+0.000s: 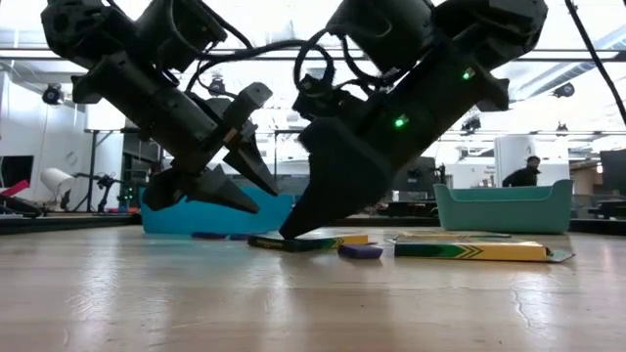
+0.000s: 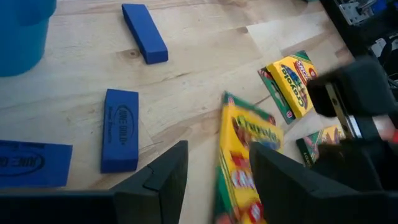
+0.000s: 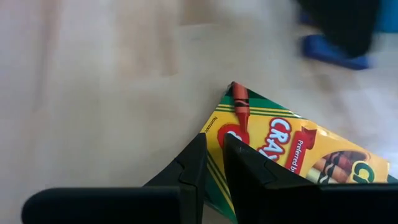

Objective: Pick & Place School Supplies
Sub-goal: Put the yellow crayon box into the blue bin

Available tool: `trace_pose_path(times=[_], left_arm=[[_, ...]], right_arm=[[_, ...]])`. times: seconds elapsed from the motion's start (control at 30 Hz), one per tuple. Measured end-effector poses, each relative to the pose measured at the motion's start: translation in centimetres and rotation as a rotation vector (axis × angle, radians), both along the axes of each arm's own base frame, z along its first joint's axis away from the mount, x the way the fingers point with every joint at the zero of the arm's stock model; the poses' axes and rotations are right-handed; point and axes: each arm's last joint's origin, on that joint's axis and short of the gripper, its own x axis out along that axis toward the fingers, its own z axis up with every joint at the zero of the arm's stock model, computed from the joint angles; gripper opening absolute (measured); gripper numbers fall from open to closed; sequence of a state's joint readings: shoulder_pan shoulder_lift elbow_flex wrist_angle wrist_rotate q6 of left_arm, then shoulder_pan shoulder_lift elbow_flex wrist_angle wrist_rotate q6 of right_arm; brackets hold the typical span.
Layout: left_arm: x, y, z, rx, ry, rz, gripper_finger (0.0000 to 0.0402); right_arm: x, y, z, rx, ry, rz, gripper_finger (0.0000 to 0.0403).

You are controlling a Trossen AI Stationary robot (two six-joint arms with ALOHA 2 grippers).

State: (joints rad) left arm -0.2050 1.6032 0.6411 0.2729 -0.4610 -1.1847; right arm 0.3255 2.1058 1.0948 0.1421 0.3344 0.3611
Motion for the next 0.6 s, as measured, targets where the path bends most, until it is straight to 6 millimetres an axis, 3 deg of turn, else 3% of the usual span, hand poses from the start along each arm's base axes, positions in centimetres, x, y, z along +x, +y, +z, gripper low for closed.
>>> trace_pose_path(times=[0.2,0.47,0.6], left_arm=[[0.0,0.0,0.0,0.002,0.001,-0.001,0.0177],[0.0,0.0,0.0,0.008,0.003,-0.006,0.0177],[0.0,0.0,0.0,0.008,0.003,-0.007,0.0177]], right_arm=[[-0.1,0.6,0.0,0.061,0.017,0.073,0.0052],[0.0,2.1,1.8,-0.171,-0.042,0.065,0.0052],[-0.1,2.2,2.2,-0.202,-0.022,0.066,0.0052]])
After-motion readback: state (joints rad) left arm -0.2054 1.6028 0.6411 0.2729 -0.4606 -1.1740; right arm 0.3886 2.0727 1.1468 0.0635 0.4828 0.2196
